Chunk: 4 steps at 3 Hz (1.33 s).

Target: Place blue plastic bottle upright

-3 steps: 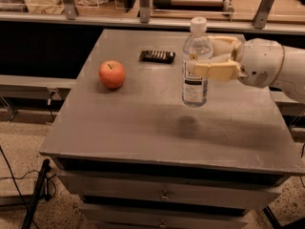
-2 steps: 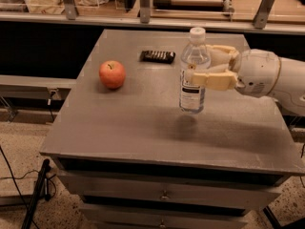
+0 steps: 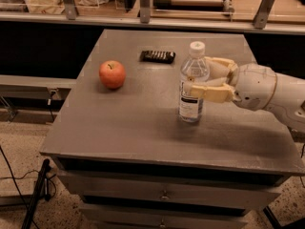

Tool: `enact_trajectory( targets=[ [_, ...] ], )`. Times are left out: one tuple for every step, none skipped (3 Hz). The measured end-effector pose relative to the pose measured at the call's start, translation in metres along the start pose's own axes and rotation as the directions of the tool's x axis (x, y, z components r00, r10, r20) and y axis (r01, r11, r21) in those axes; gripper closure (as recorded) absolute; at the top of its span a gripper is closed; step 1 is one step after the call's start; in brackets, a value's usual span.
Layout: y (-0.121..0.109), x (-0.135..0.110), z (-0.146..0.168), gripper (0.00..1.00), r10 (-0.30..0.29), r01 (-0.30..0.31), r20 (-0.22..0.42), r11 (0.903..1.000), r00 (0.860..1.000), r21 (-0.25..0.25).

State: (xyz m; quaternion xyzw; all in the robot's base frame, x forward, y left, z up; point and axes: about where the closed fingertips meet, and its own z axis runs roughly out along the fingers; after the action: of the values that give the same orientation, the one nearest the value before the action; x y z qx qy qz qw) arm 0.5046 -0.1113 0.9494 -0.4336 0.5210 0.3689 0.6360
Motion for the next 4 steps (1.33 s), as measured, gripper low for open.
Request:
enact_trajectory(
  targets=[
    [0.002, 0.007, -0.004, 0.39, -0.016, 0.016, 0.007, 0.9998, 1.0, 0.009],
    [0.004, 0.009, -0.008, 0.16, -0.03, 0.03, 0.014, 0.9994, 0.999, 0.015],
    [0.004, 0.009, -0.012, 0.0, -0.045, 0.044, 0.009, 0.9988, 0.999, 0.018],
    [0.0, 0.008, -0.024, 0.0, -0.066, 0.067, -0.023, 0.9974, 0.998, 0.027]
  ],
)
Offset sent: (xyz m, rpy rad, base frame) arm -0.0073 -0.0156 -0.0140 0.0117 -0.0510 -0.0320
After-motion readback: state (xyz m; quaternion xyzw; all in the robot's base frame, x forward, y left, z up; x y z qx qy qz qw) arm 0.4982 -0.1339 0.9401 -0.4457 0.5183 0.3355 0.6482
